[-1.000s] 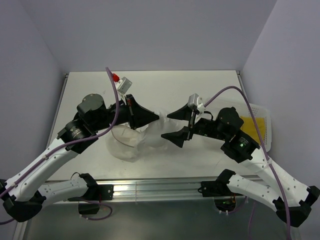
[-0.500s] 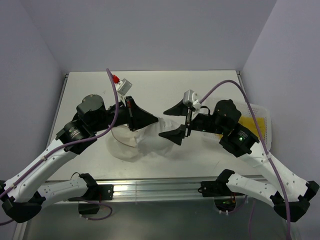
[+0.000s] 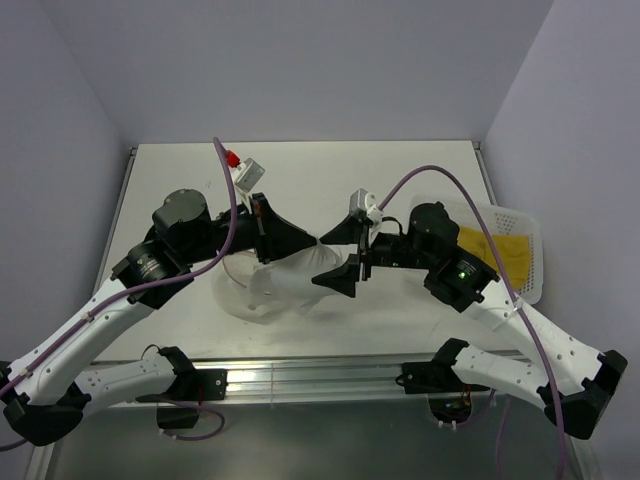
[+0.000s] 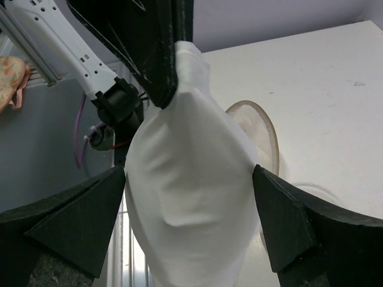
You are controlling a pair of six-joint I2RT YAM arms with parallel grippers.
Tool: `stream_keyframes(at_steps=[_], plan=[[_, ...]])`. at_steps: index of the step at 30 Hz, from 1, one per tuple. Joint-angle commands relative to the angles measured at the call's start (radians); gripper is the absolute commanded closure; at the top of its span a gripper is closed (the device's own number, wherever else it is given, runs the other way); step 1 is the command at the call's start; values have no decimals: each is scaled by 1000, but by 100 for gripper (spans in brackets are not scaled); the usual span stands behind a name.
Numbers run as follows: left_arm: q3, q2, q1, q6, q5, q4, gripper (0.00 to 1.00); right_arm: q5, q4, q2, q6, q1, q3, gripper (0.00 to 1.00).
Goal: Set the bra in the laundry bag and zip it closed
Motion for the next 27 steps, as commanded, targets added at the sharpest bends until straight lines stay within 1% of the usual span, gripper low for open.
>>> stream_keyframes(at_steps=[1, 3, 6, 8, 10, 11, 12, 14, 17, 18, 20, 21, 22, 23, 24, 25, 26, 27], plan=[[30, -20, -5, 1, 36, 65, 100, -16, 80, 17, 22, 6, -25, 6], [24, -17, -6, -5, 47, 74, 100, -10, 86, 28, 27, 4, -25, 5], [23, -20, -6, -5, 44, 79, 100, -10, 103, 28, 33, 6, -29, 2], [24, -17, -5, -6, 41, 76, 100, -19, 115, 26, 39, 6, -37, 2], [24, -17, -5, -2, 34, 72, 100, -22, 128, 22, 54, 7, -54, 7], [24, -15, -5, 0, 25, 72, 100, -23, 159, 20, 60, 7, -60, 9], [24, -14, -6, 0, 22, 72, 100, -26, 173, 20, 70, 7, -72, 19], [23, -12, -5, 0, 21, 74, 100, -33, 186, 15, 76, 7, -86, 30], [21, -12, -6, -2, 2, 79, 100, -33, 244, -9, 120, 6, -121, 63], [21, -14, -5, 3, -7, 76, 100, -33, 261, -17, 129, 6, -126, 79], [21, -18, -5, 11, -64, 62, 100, -29, 264, -37, 148, 6, -135, 90], [21, -21, -5, 27, -90, 51, 99, -26, 261, -41, 154, 6, -134, 94], [24, -23, -5, 46, -157, 13, 93, -22, 258, -47, 160, 4, -134, 94], [27, -29, -5, 60, -195, -15, 77, -16, 256, -52, 172, 4, -135, 96], [26, -35, -5, 78, -243, -39, 68, 7, 255, -63, 180, 3, -135, 99], [21, -44, -5, 84, -354, -84, 60, 18, 250, -69, 186, -2, -135, 99], [10, -73, -5, 83, -416, -101, 47, 24, 247, -72, 195, -13, -135, 100], [-20, -92, -5, 71, -474, -115, 41, 42, 243, -78, 202, -20, -137, 100]])
